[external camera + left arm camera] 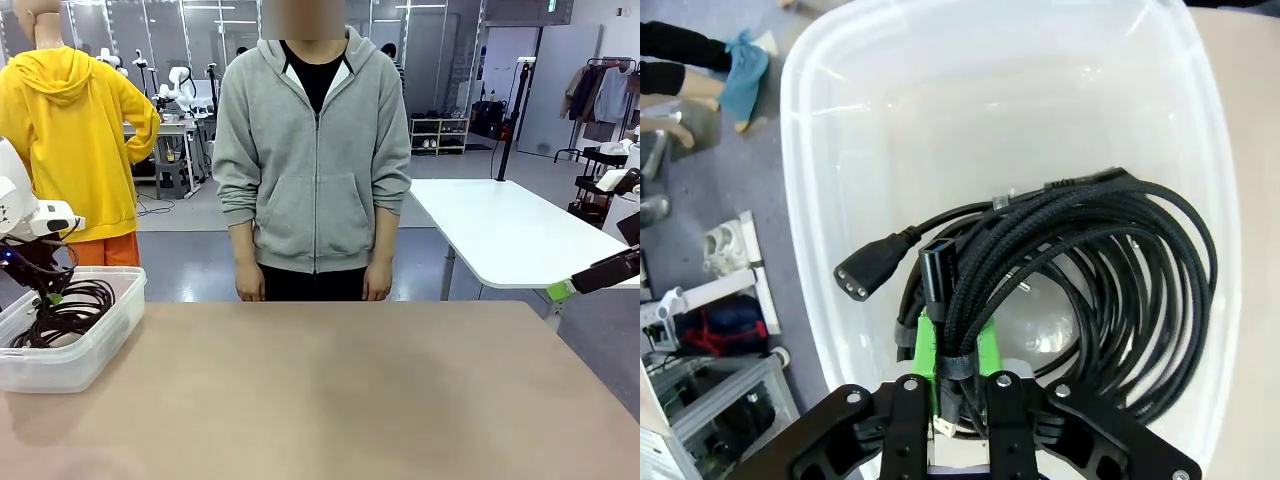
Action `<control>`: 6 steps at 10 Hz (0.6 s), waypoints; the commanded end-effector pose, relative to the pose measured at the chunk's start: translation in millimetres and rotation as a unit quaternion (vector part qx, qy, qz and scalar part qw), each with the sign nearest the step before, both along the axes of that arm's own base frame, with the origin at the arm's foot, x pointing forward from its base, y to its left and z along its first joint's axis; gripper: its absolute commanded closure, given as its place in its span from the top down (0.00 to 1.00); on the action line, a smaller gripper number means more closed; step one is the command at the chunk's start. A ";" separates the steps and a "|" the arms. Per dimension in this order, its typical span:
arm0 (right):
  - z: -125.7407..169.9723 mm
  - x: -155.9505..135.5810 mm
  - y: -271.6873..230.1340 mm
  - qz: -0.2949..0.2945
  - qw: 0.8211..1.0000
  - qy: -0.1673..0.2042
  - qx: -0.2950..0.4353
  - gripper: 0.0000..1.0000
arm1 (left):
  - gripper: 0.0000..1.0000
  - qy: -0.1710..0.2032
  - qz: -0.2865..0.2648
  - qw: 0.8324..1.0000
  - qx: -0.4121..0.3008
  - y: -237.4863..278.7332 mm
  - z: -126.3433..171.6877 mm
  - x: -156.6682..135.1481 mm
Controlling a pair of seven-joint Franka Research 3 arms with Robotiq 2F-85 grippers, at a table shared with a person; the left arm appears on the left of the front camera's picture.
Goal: Organize and store the cables.
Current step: Place the USB Extension Cable into the Organizing box.
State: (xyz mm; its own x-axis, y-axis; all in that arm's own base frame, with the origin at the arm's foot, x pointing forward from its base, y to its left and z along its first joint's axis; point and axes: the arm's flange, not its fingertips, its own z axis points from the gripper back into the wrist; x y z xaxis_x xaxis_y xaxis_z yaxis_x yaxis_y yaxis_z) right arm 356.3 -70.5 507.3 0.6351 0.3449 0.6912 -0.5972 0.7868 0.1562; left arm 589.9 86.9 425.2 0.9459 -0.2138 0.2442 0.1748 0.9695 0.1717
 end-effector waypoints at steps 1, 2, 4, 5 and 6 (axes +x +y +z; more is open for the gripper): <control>-0.2 1.7 0.7 -0.008 1.000 0.000 0.002 1.00 | 0.50 0.015 0.017 1.000 0.015 1.1 8.9 4.7; -0.2 1.7 0.7 -0.008 1.000 0.000 0.002 1.00 | 0.71 0.015 0.014 1.000 0.021 0.5 11.8 2.6; -0.2 1.7 0.7 -0.008 1.000 0.000 0.002 1.00 | 1.00 0.028 0.013 0.999 0.029 -1.6 14.9 -0.5; -0.2 1.7 0.7 -0.008 1.000 0.000 0.002 1.00 | 1.00 0.027 0.008 0.999 0.029 -3.5 17.8 -3.6; -0.2 1.7 0.7 -0.008 1.000 0.000 0.002 1.00 | 0.84 0.024 0.006 0.999 0.028 -5.3 20.8 -8.2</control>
